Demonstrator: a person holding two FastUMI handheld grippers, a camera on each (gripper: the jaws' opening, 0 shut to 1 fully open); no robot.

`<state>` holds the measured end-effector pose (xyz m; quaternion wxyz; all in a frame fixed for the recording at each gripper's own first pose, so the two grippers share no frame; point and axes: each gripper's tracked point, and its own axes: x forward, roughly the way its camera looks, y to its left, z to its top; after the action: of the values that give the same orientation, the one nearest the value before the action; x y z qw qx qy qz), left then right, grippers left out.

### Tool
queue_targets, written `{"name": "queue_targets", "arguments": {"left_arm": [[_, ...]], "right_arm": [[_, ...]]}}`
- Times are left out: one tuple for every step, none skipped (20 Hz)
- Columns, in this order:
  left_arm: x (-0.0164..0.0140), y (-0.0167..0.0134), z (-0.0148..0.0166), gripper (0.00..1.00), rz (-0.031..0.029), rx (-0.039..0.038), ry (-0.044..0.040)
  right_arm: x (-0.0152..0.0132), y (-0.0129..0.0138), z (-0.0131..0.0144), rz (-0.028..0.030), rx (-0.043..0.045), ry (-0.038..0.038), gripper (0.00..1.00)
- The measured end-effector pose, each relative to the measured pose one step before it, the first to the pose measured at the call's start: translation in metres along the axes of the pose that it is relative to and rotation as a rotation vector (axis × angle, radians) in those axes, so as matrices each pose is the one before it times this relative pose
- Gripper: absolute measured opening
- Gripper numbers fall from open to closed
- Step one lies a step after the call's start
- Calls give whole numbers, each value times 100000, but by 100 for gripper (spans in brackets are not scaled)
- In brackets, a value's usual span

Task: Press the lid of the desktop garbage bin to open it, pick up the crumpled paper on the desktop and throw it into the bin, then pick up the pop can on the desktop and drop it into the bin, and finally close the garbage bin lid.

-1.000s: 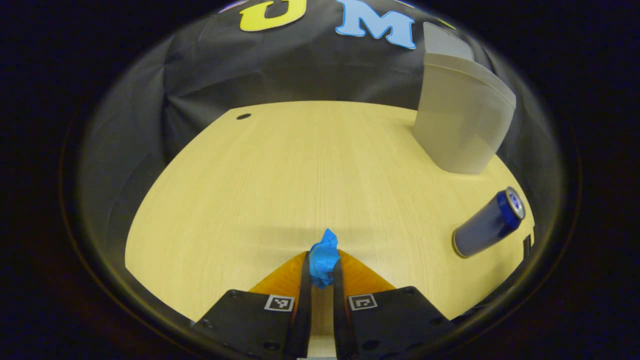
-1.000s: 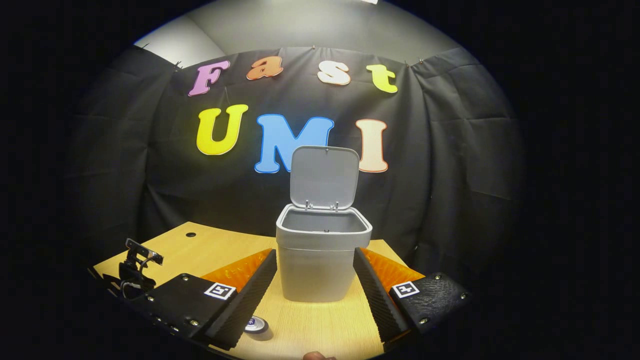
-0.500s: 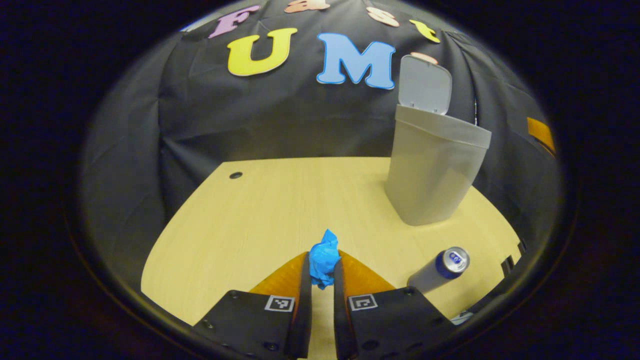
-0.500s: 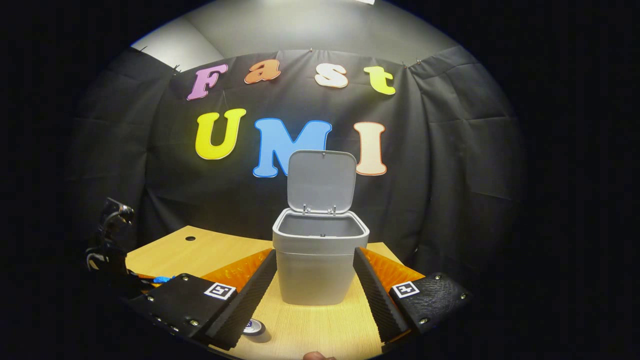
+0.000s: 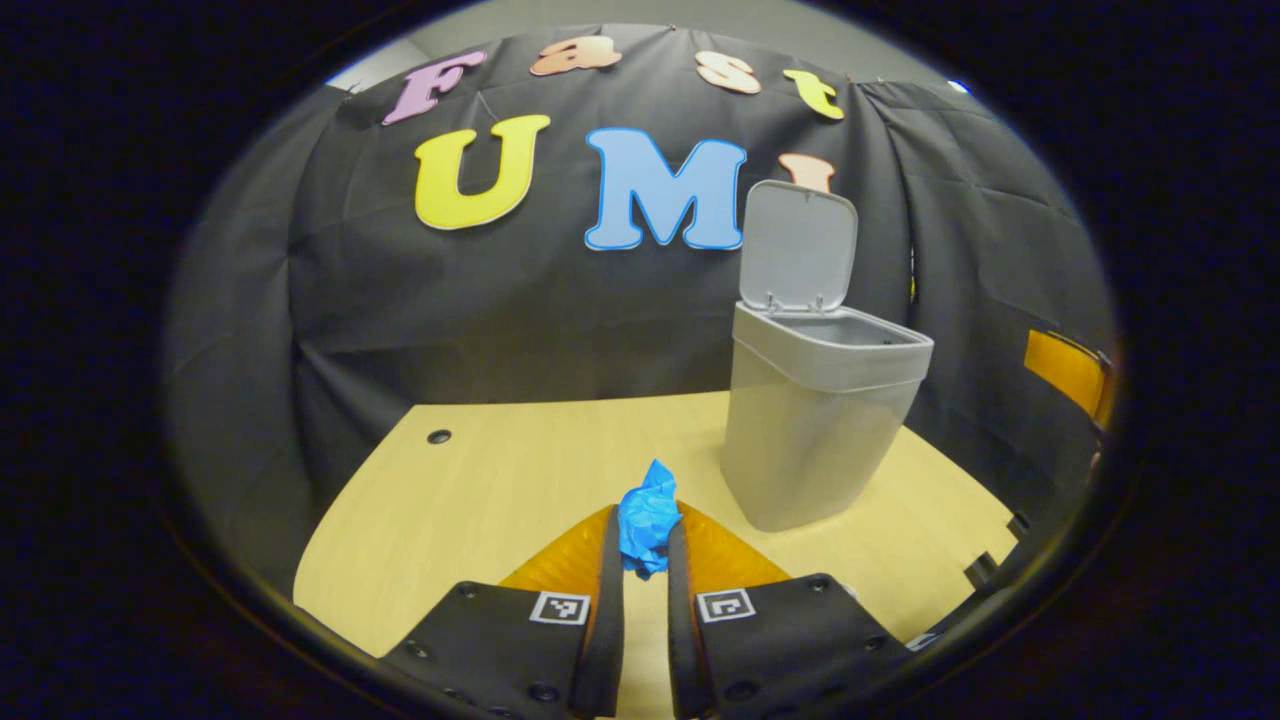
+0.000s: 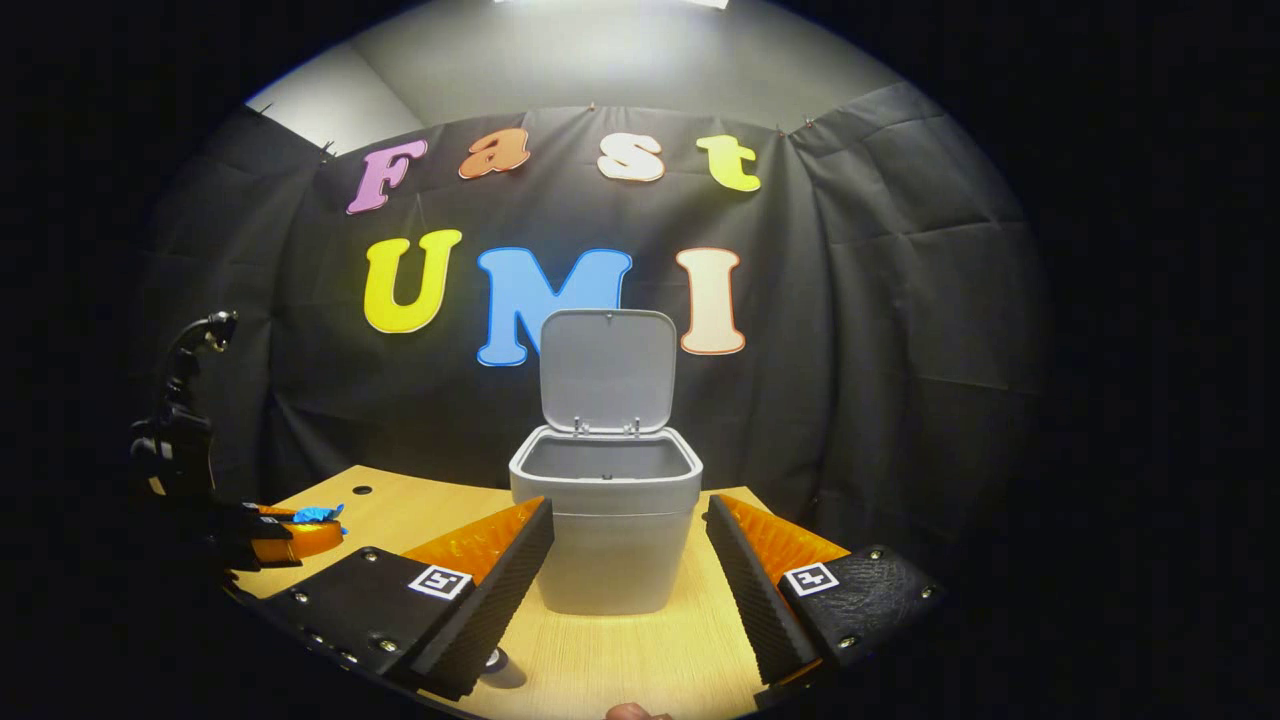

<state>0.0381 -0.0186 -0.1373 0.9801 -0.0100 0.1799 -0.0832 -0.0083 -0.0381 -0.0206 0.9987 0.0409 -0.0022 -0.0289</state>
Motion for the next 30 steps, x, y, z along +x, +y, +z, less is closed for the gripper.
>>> {"name": "queue_targets", "arguments": {"left_arm": [[133, -546, 901, 25, -478, -215, -2360], [142, -461, 664, 25, -364, -291, -1806], [258, -520, 732, 27, -809, -575, -1553], [215, -628, 648, 27, -922, -756, -1521], [303, -562, 697, 27, -967, -843, -1240], [368, -438, 621, 25, -829, -632, -1080], [330, -436, 690, 27, -770, -480, -1066], [492, -561, 614, 25, -1197, -436, -894], [550, -560, 711, 27, -1074, -413, -1162], [506, -539, 598, 27, -1161, -241, -1061], [585, -587, 756, 27, -901, -84, -1184], [493, -509, 795, 27, -1087, -236, -1376], [516, -608, 746, 27, -1437, -280, -1268], [837, -769, 742, 27, -1538, -209, -1426], [733, -686, 572, 27, -1477, 188, -629], [612, -646, 521, 27, -1548, 25, -848], [699, -820, 412, 27, -1828, -34, -505], [784, -511, 255, 27, -1583, 107, -390], [1131, -892, 431, 27, -1452, 358, -215], [928, -642, 317, 27, -1218, 38, -208], [994, -760, 95, 27, -1556, -368, 223], [825, -600, 41, 24, -1383, -693, 365], [774, -512, 139, 24, -1505, -750, 96], [688, -323, 108, 24, -1010, -538, -68], [710, -338, 94, 24, -1048, -77, -19], [610, -389, 118, 27, -557, 666, -397], [670, -275, 97, 25, -536, 833, -295], [778, -269, -113, 27, -835, 521, 507], [721, -89, -456, 27, -249, 184, 1024], [673, -293, -245, 25, -440, 297, 1113]], "right_arm": [[-131, -418, 27, -825, 90, -393, 98], [-10, -349, 64, -705, 86, -226, 98], [-74, -326, -69, -634, 204, -60, 98], [-16, -268, 16, -455, 354, -23, 98], [-93, -289, -5, -560, 316, -116, 98], [42, -322, -43, -578, 179, 151, 98], [-89, -324, -17, -688, 63, 21, 98], [-87, -377, 60, -857, -5, -112, 98], [-38, -502, 34, -1020, 56, -191, 98], [-70, -376, 157, -1011, 23, -289, 98], [-114, -509, -30, -1282, -98, -238, 98], [81, -446, 83, -1161, 3, -207, 98], [-96, -494, -111, -1144, 107, 168, 98], [53, -394, -93, -1188, 160, 224, 98], [-67, -463, -42, -1207, 227, 228, 98], [28, -380, -44, -1249, 181, 310, 98], [30, -444, -44, -1298, 105, 173, 98], [54, -450, -32, -1482, 40, 132, 98], [-87, -403, -65, -1198, 50, 205, 98], [37, -306, -46, -1074, -35, 357, 98], [17, -345, -104, -1062, -102, 290, 98], [128, -222, -22, -860, 71, 353, 98], [-8, -228, -150, -719, 203, 276, 98], [8, -120, -14, -586, 195, 214, 98], [20, -12, 35, -630, 46, 88, 98], [25, -68, 21, -660, -157, 87, 98], [-71, -82, -137, -540, -224, 144, 98], [17, 2, 9, -503, -219, 239, 98], [-82, -25, -76, -458, -120, 250, 98], [-24, -10, -20, -535, -60, 169, 98]]}}
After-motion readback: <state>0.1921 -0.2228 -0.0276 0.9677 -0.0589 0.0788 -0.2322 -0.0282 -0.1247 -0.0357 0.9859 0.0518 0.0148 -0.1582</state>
